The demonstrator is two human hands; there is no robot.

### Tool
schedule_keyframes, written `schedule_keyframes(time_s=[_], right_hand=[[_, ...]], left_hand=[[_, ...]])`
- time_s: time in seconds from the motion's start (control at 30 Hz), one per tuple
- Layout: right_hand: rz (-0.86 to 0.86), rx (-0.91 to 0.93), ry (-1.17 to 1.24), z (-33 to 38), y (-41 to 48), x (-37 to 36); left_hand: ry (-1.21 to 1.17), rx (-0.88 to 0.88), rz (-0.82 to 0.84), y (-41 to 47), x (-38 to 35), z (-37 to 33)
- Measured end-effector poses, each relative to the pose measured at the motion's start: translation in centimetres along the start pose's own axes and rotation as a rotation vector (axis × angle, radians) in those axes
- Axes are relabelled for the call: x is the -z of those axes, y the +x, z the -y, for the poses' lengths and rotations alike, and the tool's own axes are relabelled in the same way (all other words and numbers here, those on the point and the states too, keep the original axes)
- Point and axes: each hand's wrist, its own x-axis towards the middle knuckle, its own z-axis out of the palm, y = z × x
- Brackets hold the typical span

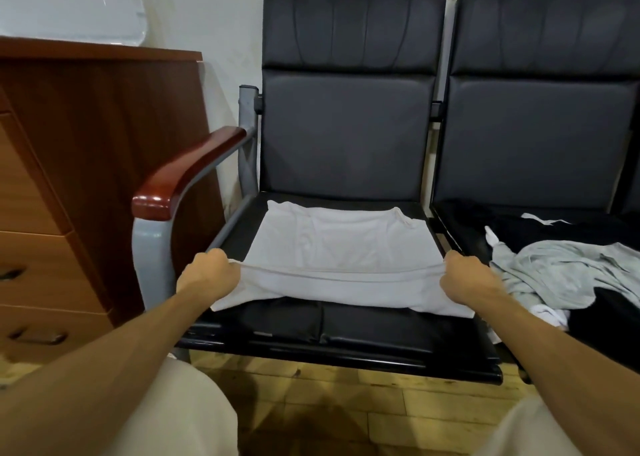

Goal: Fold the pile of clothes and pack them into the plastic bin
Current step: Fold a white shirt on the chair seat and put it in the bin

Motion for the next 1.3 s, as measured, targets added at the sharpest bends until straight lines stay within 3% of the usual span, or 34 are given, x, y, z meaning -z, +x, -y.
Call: schedule_keyframes(time_s=[0.17,0.23,0.33,0.47,0.57,0.87,1.03,1.3], right_hand=[[-0.038,0.123,0.372,-0.3,0.4,0.2],[-0.032,0.201,0.492,-0.7,0.2,0.4],[0.083,0.264,0.566,-1.3,-0.5,0.1],[0.326,0.248,0.588,-3.3,-2.6,0.2],[0.447,0.292,0.577,-4.6,-3.9,0.9],[0.045,0.235,0.471,-2.4,-0.5,2.4],[-0.014,0.189,0.462,0.4,3.5,2.6],[0.043,0.188,0.340,3.6,9.1,0.1]], left_hand=[[-0.746,0.121,0.090,-0.5,0.5,-1.1],[-0.912,0.145,0.123,-1.0,0.8,-1.7],[-0.757,-0.020,0.123,-1.4,1.1,-1.7],[-0.226,-0.334,0.134,-2.7,1.4,-1.2],[-0.214,-0.414,0.136,-3.6,1.8,-1.0],[-0.571,-0.107,-0.023,-1.0,2.1,-2.6],[-0.592,-0.032,-0.090,2.8,1.0,-4.5],[-0.505,0.057,-0.064,9.1,-2.7,-4.9]])
